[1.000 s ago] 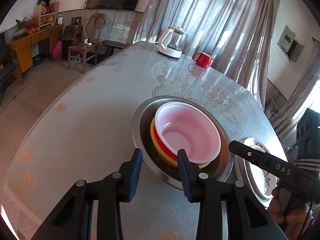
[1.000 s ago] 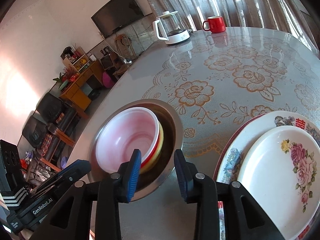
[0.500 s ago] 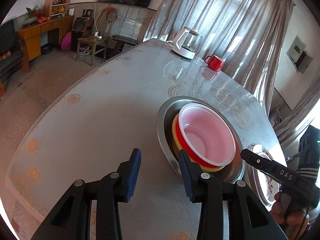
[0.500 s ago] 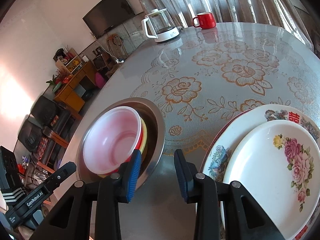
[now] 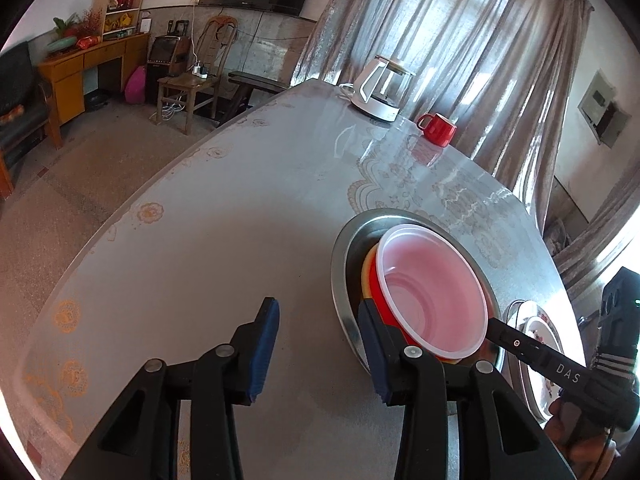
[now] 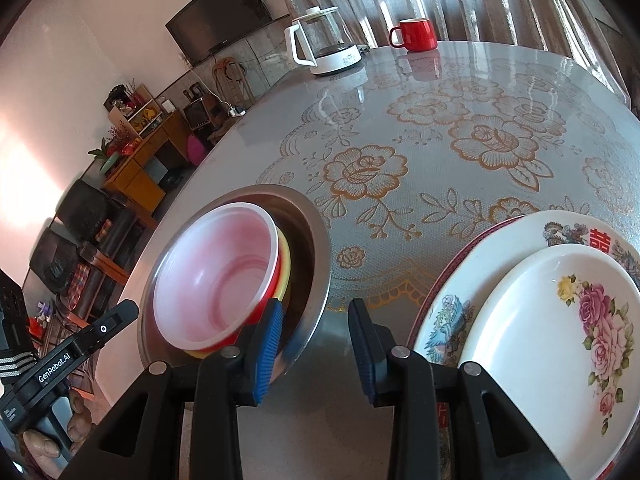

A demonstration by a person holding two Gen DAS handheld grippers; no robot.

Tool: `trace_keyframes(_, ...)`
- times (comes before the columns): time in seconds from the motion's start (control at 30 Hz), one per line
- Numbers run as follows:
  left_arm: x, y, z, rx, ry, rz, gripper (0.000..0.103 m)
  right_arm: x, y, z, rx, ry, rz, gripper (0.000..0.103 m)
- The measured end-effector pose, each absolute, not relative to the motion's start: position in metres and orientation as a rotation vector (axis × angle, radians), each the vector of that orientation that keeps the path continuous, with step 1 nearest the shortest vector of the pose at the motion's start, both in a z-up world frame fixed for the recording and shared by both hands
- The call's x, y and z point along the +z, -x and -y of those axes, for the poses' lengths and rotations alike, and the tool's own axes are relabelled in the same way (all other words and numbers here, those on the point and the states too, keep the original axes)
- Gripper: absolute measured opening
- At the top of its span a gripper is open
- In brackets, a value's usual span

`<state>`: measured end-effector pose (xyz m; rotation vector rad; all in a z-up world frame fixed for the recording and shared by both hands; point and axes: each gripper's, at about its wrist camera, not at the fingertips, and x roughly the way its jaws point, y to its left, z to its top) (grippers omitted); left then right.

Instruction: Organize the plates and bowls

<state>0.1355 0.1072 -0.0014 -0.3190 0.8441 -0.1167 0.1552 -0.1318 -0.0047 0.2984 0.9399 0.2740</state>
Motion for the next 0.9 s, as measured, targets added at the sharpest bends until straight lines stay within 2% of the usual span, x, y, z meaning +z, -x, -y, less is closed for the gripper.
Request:
trace_keyframes(0.13,-0.005,-0.144,-0.104,-0.12,0.299,-0.859,0.038,-0.005,-0.159,0.126,0.275,-0.251,-0.948,0.029)
trace_keyframes(0.4,-0.015,-0.159,-0.103,-0.125,0.3,-0.896,0.038,-0.01,-0.166,0.124,0.277,-0.249,-0.974,0.029)
trace_keyframes(0.6,-0.024,-0.168,-0.108,-0.12,0.336,-0.944,0.048,-0.01,-0.169,0.119,0.274,-0.21,-0.981,0.029)
trace_keyframes(0.67,-0.026,-0.17,-0.11,-0.132,0.348,-0.946,0.048,-0.01,-0.17,0.119,0.276,-0.206,-0.98,0.029)
trace_keyframes(0.9,-0.028,-0.168,-0.112,-0.2,0.399,-0.922,0.037,-0.013,-0.175,0.118,0.29,-0.205,-0.98,0.029)
